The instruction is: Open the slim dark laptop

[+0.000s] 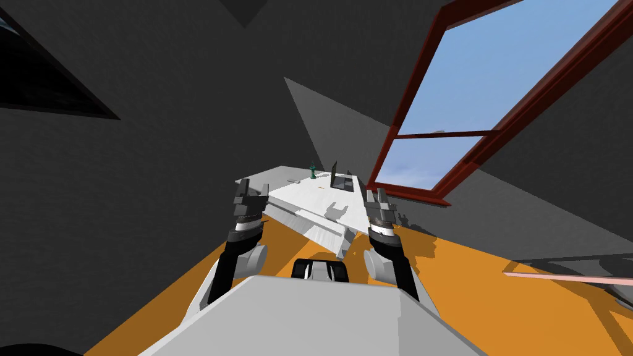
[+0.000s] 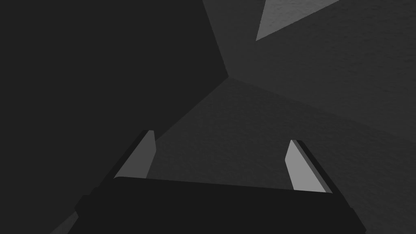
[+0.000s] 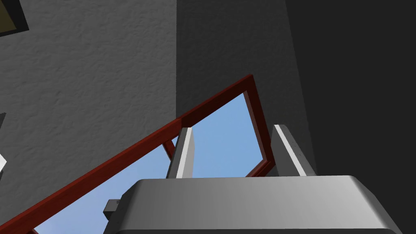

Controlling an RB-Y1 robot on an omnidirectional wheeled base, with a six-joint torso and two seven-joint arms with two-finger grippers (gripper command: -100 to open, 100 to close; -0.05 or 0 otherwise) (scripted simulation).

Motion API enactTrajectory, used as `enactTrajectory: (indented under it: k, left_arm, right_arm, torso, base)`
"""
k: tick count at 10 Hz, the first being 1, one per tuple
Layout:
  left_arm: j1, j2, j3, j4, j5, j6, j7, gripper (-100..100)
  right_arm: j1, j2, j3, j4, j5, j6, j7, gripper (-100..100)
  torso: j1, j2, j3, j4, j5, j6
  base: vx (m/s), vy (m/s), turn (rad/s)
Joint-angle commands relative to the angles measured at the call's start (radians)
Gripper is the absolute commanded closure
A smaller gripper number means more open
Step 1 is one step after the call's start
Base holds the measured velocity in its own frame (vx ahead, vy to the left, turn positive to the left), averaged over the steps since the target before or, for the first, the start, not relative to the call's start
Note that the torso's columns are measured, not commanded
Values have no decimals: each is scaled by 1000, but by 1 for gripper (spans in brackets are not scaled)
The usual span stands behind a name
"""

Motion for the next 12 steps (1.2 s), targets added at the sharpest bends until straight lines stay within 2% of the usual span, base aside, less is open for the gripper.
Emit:
enactTrajectory:
  k: [1, 2, 4, 5, 6, 8, 9, 11, 12]
  left_arm:
    - [0, 0, 0, 0, 0, 0, 0, 0]
    - [0, 0, 0, 0, 0, 0, 0, 0]
    - [0, 0, 0, 0, 0, 0, 0, 0]
    - [0, 0, 0, 1, 0, 0, 0, 0]
    - [0, 0, 0, 1, 0, 0, 0, 0]
    - [0, 0, 0, 1, 0, 0, 0, 0]
    - [0, 0, 0, 1, 0, 0, 0, 0]
    - [0, 0, 0, 1, 0, 0, 0, 0]
    - [0, 0, 0, 1, 0, 0, 0, 0]
  right_arm:
    - [0, 0, 0, 0, 0, 0, 0, 0]
    - [-6, -41, -8, 3, -3, 8, 6, -100]
    - [-19, -103, -25, 12, -8, 26, 19, -100]
    - [-28, -133, -36, 18, -12, 39, 28, -100]
    - [-28, -143, -36, 18, -12, 39, 28, -100]
    - [-48, -212, -65, 36, -20, 71, 53, -100]
    - [-48, -221, -65, 36, -20, 71, 53, -100]
    - [-71, -291, -98, 61, -28, 113, 86, -100]
    - [-71, -305, -98, 61, -28, 113, 86, -100]
  torso:
    - [0, 74, -148, 74, 0, 0]
    - [0, 148, -295, 148, 0, 0]
    - [1, 192, -383, 191, 0, 0]
    - [1, 195, -387, 194, 0, 0]
    - [1, 195, -388, 195, 0, 0]
    - [-1, 194, -390, 194, 0, 0]
    - [0, 194, -389, 194, 0, 0]
    - [0, 194, -389, 194, 0, 0]
    - [1, 195, -389, 195, 0, 0]
  base:
    - [0, 0, 0]
    - [-14, 12, 24]
    - [-47, 33, 34]
    - [-69, 47, 52]
    - [-53, 35, 14]
    - [-56, 36, 61]
    - [-52, 44, 27]
    - [-68, 53, 77]
    - [-61, 56, 40]
